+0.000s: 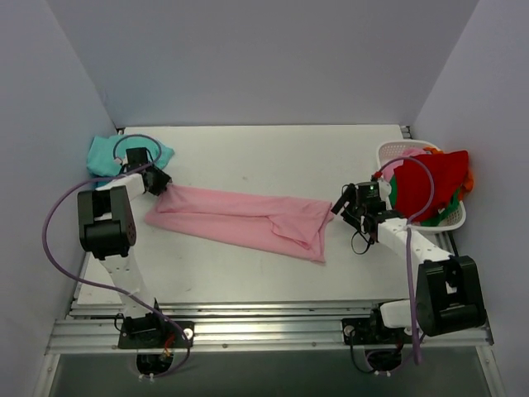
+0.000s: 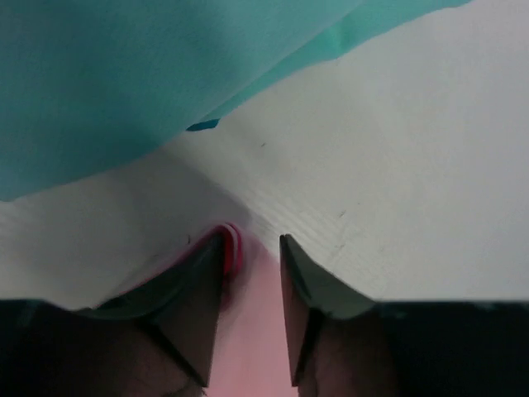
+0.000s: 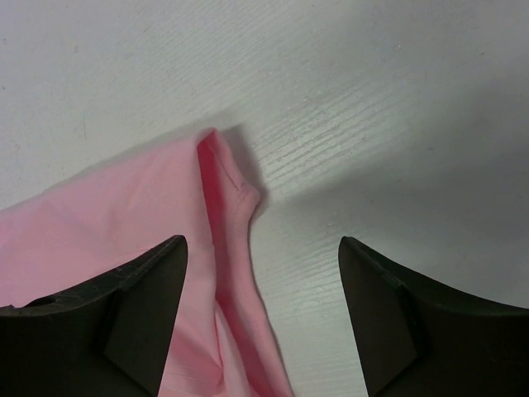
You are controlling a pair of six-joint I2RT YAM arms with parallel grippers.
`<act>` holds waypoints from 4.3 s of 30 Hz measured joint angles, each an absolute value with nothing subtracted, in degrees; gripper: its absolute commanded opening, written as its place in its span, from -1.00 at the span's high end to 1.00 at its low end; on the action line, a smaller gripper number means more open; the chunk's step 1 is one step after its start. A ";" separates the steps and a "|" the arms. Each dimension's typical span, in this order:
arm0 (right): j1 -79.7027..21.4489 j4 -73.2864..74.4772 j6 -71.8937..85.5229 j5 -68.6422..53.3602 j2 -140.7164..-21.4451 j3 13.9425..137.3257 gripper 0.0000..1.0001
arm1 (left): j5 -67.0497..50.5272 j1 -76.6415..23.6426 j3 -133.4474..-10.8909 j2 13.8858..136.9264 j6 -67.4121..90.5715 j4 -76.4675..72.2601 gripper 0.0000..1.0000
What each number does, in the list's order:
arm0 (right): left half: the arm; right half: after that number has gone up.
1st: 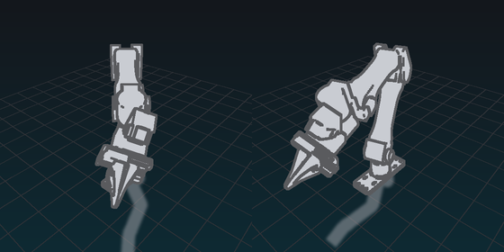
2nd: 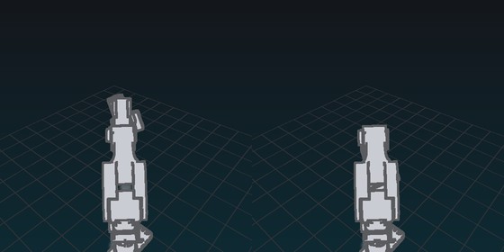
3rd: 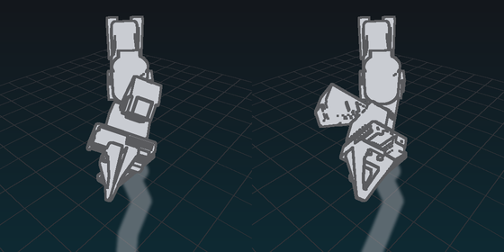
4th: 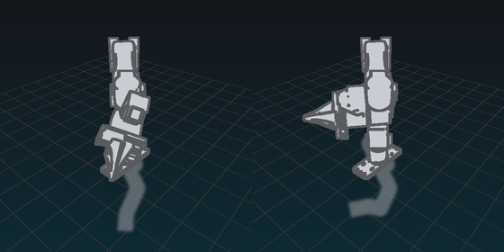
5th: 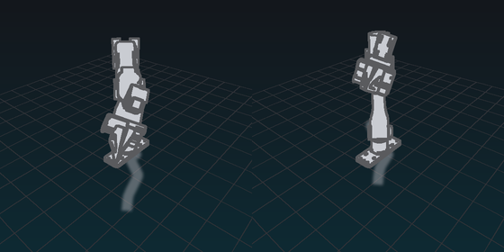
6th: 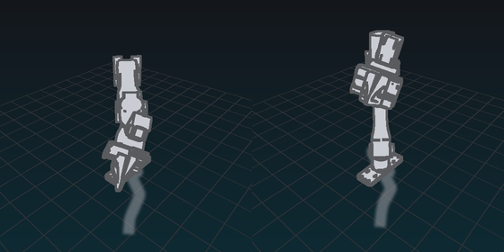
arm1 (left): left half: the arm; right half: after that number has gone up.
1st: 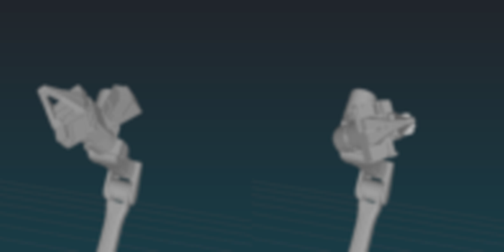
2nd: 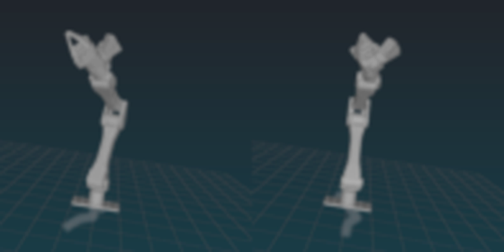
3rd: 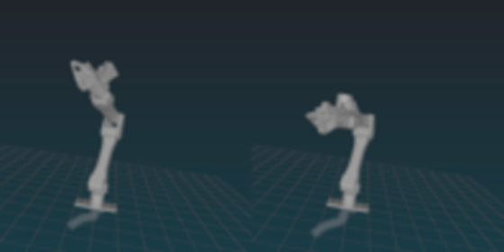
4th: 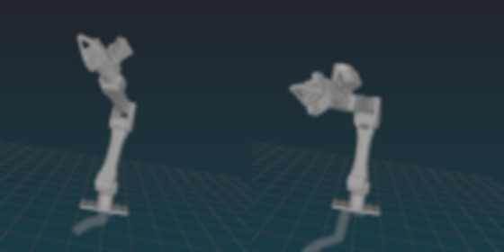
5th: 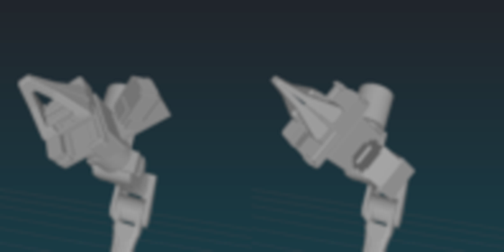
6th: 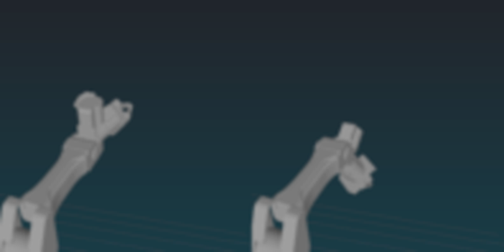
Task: Fold and stack the t-shirts
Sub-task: Rotate the tshirt 270 degrees
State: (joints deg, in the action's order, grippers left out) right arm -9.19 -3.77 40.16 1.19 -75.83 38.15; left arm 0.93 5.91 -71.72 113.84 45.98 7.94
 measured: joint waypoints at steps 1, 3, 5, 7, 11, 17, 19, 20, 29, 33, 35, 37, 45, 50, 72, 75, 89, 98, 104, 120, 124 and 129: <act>-9.13 -3.77 40.16 1.06 -75.83 38.15 -0.38 | -0.86 6.66 -73.82 115.31 46.09 7.81 -0.22; -9.08 -3.77 40.16 0.97 -75.61 38.15 -0.39 | -3.25 7.22 -76.05 116.11 46.13 6.66 -0.69; -9.08 -3.66 40.16 0.82 -74.94 38.15 -0.40 | -4.67 7.27 -76.14 115.72 46.04 5.72 -0.88; -9.08 -3.27 40.14 0.78 -73.36 38.11 -0.40 | -5.85 6.96 -75.72 114.85 46.24 5.41 -0.88; -9.08 -2.04 40.12 0.99 -67.79 38.04 -0.40 | -7.42 5.32 -75.31 110.50 46.00 5.98 -0.88; -9.28 -0.10 40.23 1.23 -59.99 37.21 -0.41 | -13.61 -5.13 -83.77 106.06 42.52 6.07 -0.88; -9.47 1.06 40.27 1.30 -58.39 37.01 -0.41 | -16.82 -11.27 -89.56 108.01 40.40 5.72 -0.88; -9.47 1.61 40.27 1.32 -57.82 36.99 -0.40 | -18.22 -14.79 -92.16 109.34 39.16 5.52 -0.88; -9.74 6.68 39.70 2.96 -52.25 36.99 -0.42 | -21.71 -34.00 -99.92 119.28 32.25 11.53 -0.88; -9.74 8.21 38.98 3.73 -50.63 36.99 -0.42 | -21.26 -30.72 -101.91 120.62 31.75 14.20 -0.88; -9.74 8.47 38.87 3.84 -50.43 36.99 -0.42 | -21.12 -28.58 -104.79 121.89 31.57 14.96 -0.88; -9.74 8.58 38.83 3.86 -50.41 36.99 -0.42 | -20.71 -27.03 -106.87 122.76 31.31 15.00 -0.88; -9.80 6.87 38.70 2.96 -51.24 36.99 -0.42 | -20.16 -26.81 -106.72 123.02 31.40 13.67 -0.89; -9.80 -1.91 38.96 -1.61 -63.66 39.18 -0.43 | -21.21 -27.24 -103.96 123.13 33.10 10.76 -0.90; -16.34 -11.73 42.06 -10.83 -119.63 83.00 -0.42 | -6.85 -39.83 -55.20 77.71 46.30 -0.21 -0.96; -16.71 -11.14 42.17 -10.94 -122.13 83.55 -0.42 | -4.62 -40.95 -55.27 71.55 47.00 1.34 -0.96; -16.40 -10.26 41.71 -11.16 -128.07 91.02 -0.42 | 3.99 -59.40 -45.84 74.26 60.82 1.30 -0.98; -15.42 -12.69 41.91 -12.29 -127.33 88.68 -0.41 | 9.45 -61.54 -44.18 74.59 65.52 -0.97 -0.98; -14.92 -10.96 41.87 -11.03 -119.35 79.00 -0.43 | 13.89 -62.50 -39.55 76.86 69.36 -6.26 -0.98; -17.34 -8.21 41.82 -8.78 -101.54 65.04 -0.43 | 20.47 -62.43 -39.31 93.56 73.65 -17.91 -0.84; -18.15 -8.36 41.98 -8.27 -99.39 60.84 -0.43 | 20.36 -62.43 -39.70 95.22 74.85 -19.03 -0.44; -18.52 -9.08 42.17 -8.05 -98.41 57.43 -0.41 | 20.34 -62.43 -40.23 97.06 75.75 -19.73 0.00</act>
State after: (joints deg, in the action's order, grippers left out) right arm -18.52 -9.08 42.17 -8.05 -98.41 57.43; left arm 20.34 -62.43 -40.23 97.06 75.75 -19.73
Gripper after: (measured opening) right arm 0.710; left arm 0.589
